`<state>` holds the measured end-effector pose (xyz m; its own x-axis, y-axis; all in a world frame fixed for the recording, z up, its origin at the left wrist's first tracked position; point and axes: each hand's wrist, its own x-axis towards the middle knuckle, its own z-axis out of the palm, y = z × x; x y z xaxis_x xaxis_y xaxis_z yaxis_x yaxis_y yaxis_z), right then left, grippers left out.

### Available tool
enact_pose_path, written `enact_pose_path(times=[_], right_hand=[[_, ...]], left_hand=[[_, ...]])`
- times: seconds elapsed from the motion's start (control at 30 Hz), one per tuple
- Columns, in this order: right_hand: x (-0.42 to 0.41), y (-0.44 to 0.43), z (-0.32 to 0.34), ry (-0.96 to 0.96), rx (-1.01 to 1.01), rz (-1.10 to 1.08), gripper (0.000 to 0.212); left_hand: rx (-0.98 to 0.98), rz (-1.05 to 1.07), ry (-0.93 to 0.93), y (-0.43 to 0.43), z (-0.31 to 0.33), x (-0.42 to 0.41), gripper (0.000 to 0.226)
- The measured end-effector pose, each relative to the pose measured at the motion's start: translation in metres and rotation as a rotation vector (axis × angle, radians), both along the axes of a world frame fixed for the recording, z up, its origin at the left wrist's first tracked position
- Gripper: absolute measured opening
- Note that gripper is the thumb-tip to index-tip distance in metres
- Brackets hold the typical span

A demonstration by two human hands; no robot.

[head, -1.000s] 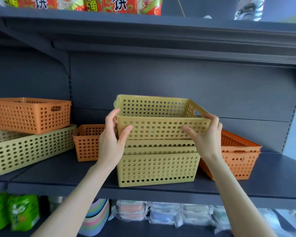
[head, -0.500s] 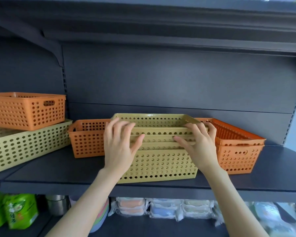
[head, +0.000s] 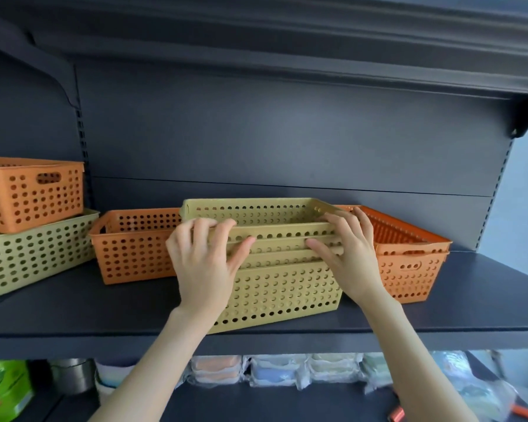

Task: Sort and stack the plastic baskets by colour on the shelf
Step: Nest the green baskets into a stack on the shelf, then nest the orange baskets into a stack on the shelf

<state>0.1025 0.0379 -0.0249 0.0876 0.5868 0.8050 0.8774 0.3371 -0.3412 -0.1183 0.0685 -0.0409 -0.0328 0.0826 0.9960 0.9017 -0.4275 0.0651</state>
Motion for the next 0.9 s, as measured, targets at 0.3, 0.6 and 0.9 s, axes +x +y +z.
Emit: enact_pose_path(times=[0.3,0.6,0.9], right_hand=[[0.073,-0.011,-0.015,0.027,-0.198,-0.149,0.083],[0.148,-0.011,-0.019,-0.088,-0.189,-0.2,0.057],[0.169,-0.056,-0.016,0.145,-0.005,-0.018,0.043]], left_hand=[[-0.141,0.138,0.029,-0.021,-0.01,0.035,0.042],[-0.256,-0.145,0.008,-0.044,-0.045,0.141,0.031],[-0.472,-0.587,-0.185,-0.053,-0.026,0.19,0.034]])
